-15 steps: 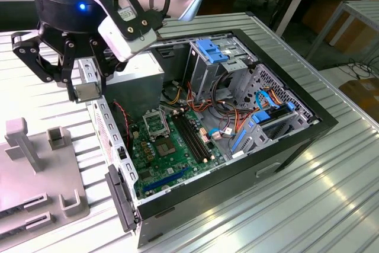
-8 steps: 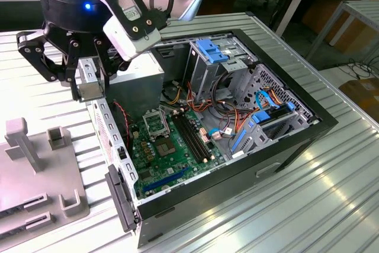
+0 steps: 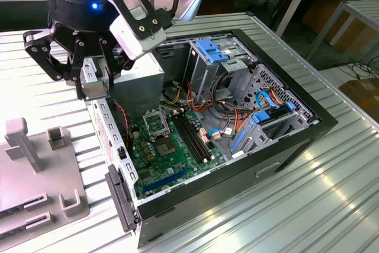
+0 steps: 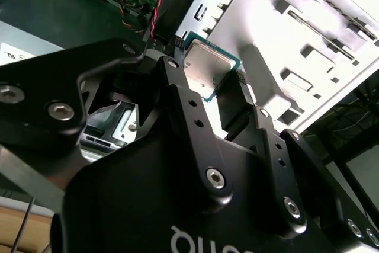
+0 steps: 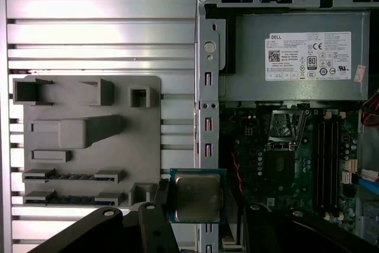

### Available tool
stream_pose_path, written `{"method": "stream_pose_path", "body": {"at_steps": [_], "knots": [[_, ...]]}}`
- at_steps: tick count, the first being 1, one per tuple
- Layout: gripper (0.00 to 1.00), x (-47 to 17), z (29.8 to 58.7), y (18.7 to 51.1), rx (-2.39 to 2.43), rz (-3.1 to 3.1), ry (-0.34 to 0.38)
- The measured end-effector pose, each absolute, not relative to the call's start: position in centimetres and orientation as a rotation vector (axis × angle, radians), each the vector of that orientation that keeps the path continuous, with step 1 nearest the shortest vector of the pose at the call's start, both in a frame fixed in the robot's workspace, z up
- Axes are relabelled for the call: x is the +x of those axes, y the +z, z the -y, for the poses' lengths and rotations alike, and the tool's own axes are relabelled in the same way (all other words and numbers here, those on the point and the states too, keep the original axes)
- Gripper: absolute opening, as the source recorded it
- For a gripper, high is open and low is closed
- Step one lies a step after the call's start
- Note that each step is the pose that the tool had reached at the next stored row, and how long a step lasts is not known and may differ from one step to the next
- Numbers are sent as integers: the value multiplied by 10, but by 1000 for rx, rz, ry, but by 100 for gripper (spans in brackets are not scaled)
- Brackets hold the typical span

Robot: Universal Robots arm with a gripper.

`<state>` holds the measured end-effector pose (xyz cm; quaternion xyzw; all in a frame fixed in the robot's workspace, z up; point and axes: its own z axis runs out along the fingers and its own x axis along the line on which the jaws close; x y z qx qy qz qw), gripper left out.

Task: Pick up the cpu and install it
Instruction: 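Pick up the cpu and move it towards the insertion slot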

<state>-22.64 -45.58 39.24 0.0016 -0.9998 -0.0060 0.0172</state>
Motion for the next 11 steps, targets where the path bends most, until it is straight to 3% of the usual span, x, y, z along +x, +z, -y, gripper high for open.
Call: {"method": "stream_pose_path", "body": {"at_steps": [11], "knots": [[47,-217,456,392,5,3107,-19]]}}
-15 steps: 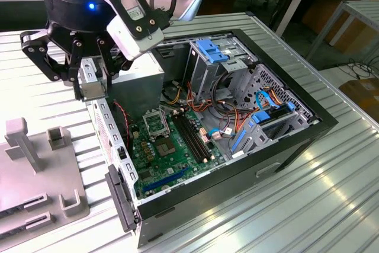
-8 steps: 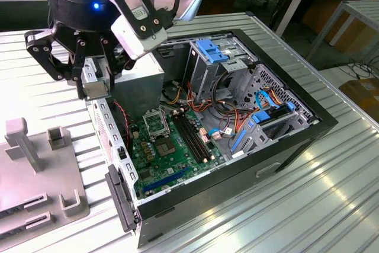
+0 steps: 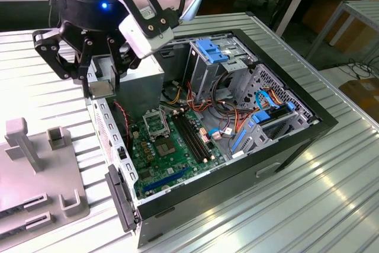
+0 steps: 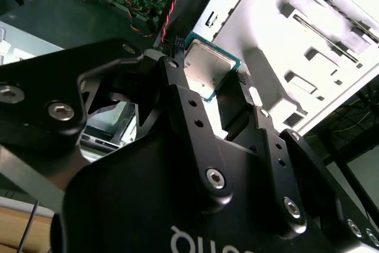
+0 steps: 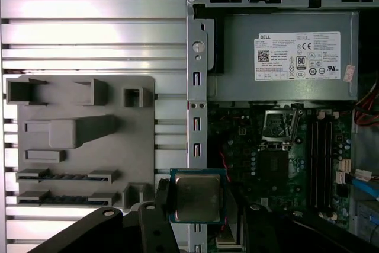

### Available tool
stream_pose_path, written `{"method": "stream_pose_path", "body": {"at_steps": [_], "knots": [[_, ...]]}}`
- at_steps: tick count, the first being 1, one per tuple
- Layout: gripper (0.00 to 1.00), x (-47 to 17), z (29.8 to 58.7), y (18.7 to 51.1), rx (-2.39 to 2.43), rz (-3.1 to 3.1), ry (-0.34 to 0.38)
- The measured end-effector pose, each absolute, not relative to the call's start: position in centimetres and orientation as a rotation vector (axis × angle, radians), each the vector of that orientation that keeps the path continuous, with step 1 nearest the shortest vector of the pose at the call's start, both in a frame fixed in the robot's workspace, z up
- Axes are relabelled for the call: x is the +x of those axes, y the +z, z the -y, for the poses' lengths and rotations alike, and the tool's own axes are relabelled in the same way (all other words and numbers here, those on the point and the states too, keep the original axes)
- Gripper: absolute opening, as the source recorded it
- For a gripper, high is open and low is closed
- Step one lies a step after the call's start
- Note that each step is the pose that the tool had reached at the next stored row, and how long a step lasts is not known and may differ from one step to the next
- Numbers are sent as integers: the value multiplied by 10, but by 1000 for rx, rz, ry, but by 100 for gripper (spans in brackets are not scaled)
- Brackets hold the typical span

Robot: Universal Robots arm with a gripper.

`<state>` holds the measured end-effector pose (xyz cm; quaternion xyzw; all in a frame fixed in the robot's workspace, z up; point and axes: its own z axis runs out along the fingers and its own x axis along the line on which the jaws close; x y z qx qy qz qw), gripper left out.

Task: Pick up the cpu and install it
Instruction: 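Pick up the cpu and move it towards the insertion slot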

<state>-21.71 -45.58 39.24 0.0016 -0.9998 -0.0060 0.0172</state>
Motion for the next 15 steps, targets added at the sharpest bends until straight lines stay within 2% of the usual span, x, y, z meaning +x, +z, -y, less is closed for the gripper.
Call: {"method": "stream_pose_path", "body": {"at_steps": [15], "knots": [[47,-206,456,392,5,3107,-19]]}}
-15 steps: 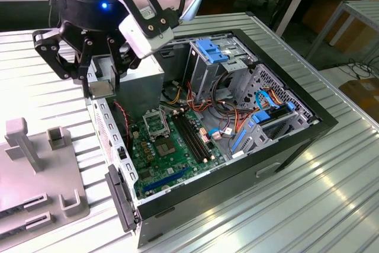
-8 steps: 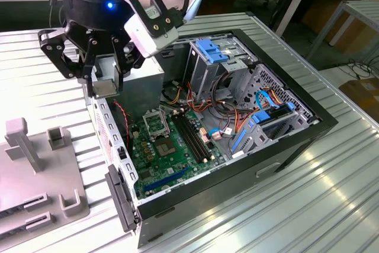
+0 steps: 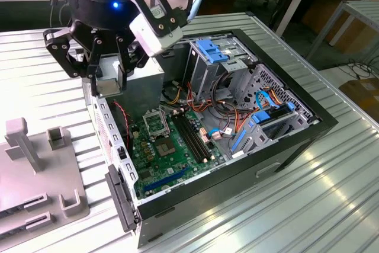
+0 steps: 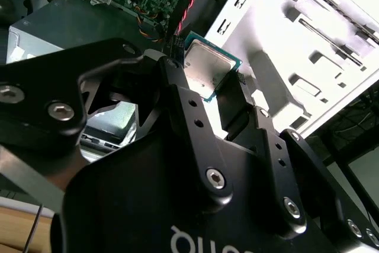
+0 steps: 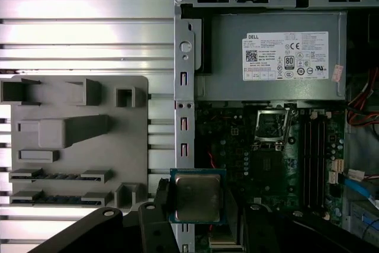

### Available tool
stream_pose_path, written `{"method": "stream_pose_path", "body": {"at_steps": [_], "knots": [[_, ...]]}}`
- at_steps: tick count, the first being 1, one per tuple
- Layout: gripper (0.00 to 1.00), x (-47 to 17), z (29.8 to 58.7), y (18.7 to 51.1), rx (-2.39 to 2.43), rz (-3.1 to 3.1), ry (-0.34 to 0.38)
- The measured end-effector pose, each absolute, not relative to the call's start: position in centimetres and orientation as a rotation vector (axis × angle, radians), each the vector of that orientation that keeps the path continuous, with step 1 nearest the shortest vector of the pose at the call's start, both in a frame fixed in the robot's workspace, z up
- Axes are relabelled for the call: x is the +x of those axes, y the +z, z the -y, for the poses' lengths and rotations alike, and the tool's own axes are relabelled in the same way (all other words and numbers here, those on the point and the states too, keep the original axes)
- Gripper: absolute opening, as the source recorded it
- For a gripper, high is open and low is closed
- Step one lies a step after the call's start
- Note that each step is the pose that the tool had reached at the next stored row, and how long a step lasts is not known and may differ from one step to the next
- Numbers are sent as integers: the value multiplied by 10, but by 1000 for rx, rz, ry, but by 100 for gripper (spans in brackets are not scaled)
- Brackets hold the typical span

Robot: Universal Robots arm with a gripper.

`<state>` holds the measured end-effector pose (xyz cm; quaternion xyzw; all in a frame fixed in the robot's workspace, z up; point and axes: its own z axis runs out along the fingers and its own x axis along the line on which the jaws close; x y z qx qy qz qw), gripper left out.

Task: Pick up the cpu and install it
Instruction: 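Pick up the cpu and move it towards the insertion slot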

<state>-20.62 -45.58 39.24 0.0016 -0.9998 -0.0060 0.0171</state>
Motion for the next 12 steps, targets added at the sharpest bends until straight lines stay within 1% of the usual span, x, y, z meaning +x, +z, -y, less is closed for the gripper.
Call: {"method": "stream_pose_path", "body": {"at_steps": [12], "knots": [[47,-197,456,392,5,3107,-19]]}}
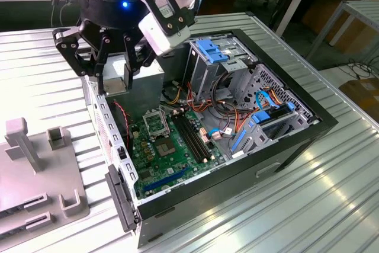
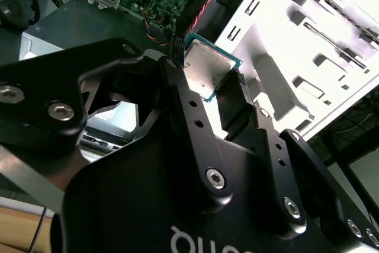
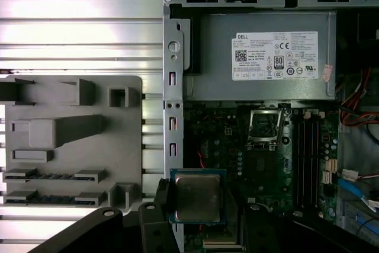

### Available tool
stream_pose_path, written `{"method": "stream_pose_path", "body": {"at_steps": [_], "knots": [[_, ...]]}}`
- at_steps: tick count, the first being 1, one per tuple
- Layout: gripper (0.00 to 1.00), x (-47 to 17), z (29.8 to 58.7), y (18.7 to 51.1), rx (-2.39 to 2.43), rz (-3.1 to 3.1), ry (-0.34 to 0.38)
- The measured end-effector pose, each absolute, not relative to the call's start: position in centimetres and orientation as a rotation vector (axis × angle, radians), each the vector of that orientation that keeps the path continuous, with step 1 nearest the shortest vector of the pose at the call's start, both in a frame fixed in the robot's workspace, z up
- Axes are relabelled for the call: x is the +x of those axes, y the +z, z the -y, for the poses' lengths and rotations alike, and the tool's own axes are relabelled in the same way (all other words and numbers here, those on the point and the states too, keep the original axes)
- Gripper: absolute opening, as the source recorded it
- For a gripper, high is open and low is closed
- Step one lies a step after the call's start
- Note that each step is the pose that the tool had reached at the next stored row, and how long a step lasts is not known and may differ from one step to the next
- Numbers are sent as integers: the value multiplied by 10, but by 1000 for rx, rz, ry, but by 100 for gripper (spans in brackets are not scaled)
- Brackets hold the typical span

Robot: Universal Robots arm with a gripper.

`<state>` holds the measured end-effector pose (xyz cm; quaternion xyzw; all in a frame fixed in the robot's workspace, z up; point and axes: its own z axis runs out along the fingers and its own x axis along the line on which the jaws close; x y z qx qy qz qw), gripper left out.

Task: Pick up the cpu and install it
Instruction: 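Pick up the cpu and move it towards the insertion slot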

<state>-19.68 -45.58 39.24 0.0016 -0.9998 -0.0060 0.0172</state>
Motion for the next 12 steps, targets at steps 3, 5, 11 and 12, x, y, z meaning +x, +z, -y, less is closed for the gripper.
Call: {"method": "stream_pose_path", "body": {"at_steps": [3,5,11,12], "knots": [[47,-195,456,392,5,3107,-19],[47,-193,456,392,5,3107,-19],[47,-188,456,392,5,3107,-19],[47,-187,456,392,5,3107,-19]]}}
